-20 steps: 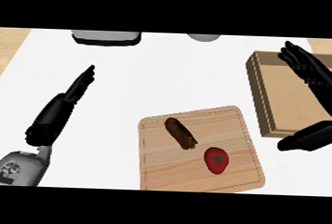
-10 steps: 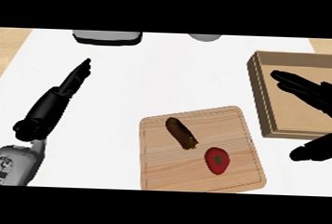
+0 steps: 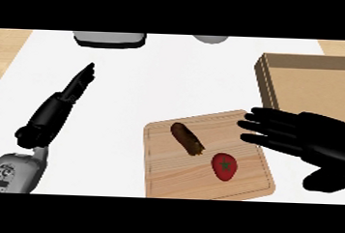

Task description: Pick the tomato from the cutting board and place it in the cardboard box

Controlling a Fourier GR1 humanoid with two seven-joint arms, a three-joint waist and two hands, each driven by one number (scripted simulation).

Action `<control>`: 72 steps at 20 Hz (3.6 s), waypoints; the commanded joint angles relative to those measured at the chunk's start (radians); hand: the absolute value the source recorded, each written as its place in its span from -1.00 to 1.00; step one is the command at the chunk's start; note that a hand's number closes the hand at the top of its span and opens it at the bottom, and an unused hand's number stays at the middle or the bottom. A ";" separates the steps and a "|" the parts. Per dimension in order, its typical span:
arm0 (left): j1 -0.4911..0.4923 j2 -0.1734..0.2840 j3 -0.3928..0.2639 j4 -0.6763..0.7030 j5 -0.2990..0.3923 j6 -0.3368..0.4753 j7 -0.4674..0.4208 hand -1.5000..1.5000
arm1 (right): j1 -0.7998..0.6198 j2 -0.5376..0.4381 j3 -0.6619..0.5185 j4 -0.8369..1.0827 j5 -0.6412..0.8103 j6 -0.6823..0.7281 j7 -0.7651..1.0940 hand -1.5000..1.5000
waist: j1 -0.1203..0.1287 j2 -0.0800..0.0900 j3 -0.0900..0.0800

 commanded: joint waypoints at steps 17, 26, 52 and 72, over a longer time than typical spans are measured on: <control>-0.029 -0.100 0.026 0.009 -0.090 -0.016 0.030 0.00 | 0.205 0.198 0.301 -0.310 0.446 0.173 0.454 -1.00 | 0.002 0.003 0.001; -0.038 -0.067 0.113 -0.020 -0.071 -0.121 0.044 0.00 | 0.172 0.321 0.287 -0.217 0.579 0.131 0.428 -1.00 | 0.004 0.003 0.001; 0.049 -0.167 0.149 -0.012 -0.192 -0.149 -0.043 0.00 | 0.202 0.413 0.215 0.177 0.860 -0.119 0.227 -1.00 | 0.005 0.004 0.001; 0.017 -0.213 0.164 -0.015 -0.210 -0.181 0.000 0.00 | 0.108 0.531 0.154 0.434 0.919 -0.417 -0.010 1.00 | 0.006 0.004 0.001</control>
